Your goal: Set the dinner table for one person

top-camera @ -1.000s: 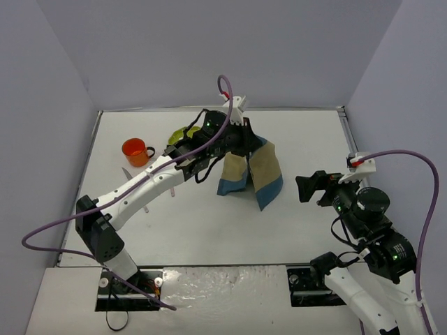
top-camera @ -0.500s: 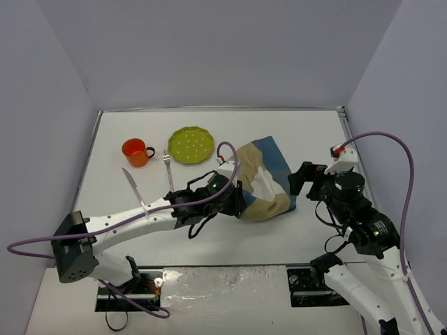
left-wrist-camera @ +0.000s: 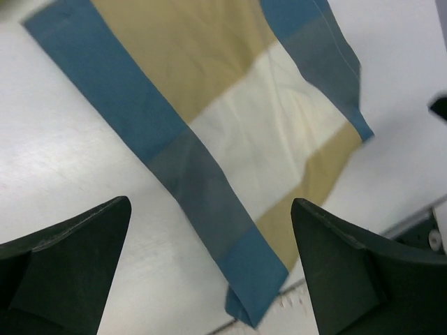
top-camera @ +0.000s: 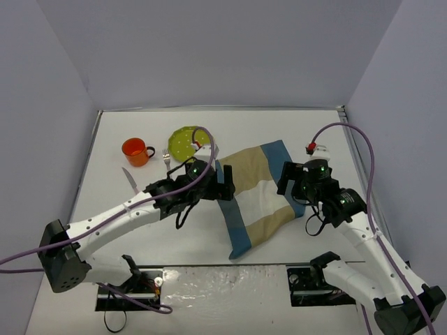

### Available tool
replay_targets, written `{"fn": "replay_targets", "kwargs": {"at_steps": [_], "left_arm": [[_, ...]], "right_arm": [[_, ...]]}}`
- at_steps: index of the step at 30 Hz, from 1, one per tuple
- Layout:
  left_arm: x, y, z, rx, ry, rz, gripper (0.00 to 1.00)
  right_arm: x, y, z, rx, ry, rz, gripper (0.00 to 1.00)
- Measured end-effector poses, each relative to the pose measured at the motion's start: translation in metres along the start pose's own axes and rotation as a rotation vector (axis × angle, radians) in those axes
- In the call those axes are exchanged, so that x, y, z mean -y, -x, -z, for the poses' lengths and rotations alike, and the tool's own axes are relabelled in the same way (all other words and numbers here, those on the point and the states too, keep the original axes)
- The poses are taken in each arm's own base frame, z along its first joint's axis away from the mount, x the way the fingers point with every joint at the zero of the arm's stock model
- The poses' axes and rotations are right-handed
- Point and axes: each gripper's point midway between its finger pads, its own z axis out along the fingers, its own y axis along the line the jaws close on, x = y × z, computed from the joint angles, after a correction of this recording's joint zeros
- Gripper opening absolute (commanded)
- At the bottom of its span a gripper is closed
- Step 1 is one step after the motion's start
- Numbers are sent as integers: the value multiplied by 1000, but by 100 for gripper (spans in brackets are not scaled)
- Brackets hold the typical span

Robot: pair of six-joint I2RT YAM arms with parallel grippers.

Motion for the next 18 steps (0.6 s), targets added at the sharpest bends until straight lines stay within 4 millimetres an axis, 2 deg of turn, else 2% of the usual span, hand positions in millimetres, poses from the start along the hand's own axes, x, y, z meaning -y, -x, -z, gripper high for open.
{"fn": "replay_targets", "kwargs": {"at_steps": [4, 7, 10, 12, 16, 18], "left_arm": [[-44, 28, -28, 16, 113, 58, 97], [-72, 32, -62, -18, 186, 71, 97], [-97, 23, -98, -82, 248, 72, 97], [-110, 10, -120, -132, 276, 74, 97], [-137, -21, -151, -230, 330, 79, 97], [-143, -21, -162, -232, 343, 69, 95]], "right_arm": [[15, -15, -19, -63, -80, -36, 98], [29, -24, -32, -101, -131, -76, 97], [42, -32, -41, -129, -160, -134, 97], [51, -37, -45, -142, -185, -168, 97], [58, -47, -51, -162, -208, -226, 97], [60, -54, -56, -177, -218, -247, 97]]}}
